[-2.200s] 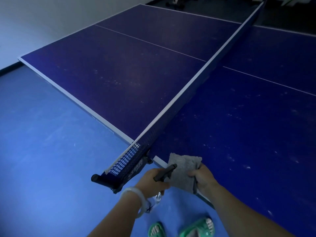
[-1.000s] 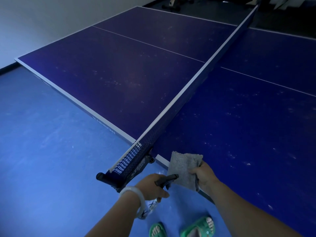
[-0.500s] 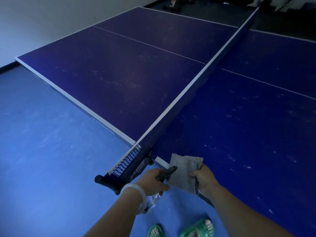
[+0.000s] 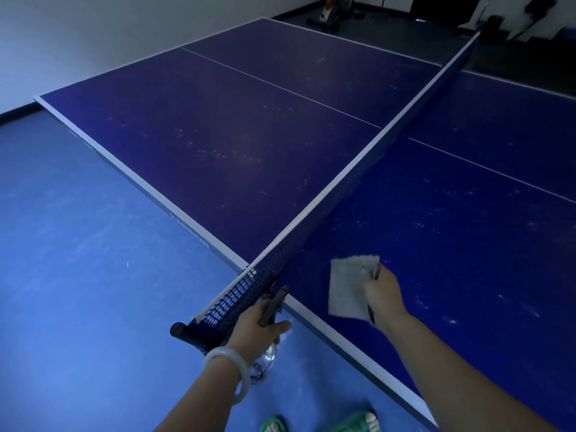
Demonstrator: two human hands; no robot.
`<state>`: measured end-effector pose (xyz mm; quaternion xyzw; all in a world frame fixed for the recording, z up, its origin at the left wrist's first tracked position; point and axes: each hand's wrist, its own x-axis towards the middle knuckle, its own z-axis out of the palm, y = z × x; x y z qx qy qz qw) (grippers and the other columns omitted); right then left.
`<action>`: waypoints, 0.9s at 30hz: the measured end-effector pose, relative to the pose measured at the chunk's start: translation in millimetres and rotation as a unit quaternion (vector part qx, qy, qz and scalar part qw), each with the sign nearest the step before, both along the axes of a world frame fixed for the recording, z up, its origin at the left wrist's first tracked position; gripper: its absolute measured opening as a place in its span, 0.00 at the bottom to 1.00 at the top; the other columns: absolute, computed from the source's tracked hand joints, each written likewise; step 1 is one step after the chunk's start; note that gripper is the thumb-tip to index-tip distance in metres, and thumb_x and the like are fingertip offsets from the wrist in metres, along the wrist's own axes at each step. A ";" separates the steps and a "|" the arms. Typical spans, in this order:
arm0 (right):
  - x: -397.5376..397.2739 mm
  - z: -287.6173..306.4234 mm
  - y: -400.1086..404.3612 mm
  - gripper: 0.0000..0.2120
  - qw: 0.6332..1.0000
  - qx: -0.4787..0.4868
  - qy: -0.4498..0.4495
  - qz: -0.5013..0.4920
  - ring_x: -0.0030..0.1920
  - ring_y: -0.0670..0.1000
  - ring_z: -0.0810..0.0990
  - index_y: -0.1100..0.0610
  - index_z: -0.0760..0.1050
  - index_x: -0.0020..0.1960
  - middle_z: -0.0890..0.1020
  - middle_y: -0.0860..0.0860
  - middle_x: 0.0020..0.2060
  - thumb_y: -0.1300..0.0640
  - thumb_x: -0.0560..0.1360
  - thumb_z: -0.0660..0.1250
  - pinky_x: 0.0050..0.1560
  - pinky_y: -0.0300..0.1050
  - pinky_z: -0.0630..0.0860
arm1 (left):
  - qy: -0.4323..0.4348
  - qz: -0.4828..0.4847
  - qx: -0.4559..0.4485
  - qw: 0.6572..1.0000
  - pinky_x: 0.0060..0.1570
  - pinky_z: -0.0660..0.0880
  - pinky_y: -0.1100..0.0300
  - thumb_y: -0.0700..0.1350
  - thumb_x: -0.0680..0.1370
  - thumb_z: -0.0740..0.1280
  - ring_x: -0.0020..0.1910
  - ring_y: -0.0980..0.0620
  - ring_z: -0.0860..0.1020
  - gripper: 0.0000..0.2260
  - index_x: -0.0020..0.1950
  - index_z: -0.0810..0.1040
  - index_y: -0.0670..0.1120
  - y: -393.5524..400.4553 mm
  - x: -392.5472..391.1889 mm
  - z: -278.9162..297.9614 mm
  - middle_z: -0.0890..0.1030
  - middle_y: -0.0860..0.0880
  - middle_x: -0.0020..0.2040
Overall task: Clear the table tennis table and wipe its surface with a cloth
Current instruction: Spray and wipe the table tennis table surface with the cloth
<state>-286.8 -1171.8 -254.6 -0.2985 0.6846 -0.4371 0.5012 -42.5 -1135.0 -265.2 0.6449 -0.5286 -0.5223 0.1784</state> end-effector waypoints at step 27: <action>38.8 -84.5 -20.4 0.28 0.773 0.051 0.524 0.355 0.78 0.54 0.35 0.54 0.32 0.78 0.35 0.54 0.78 0.50 0.85 0.44 0.77 0.54 0.36 | 0.013 0.096 -0.015 0.995 0.33 0.71 0.66 0.46 0.75 0.74 0.30 0.57 0.78 0.08 0.50 0.77 0.49 8.1 21.7 -17.4 0.81 0.50 0.29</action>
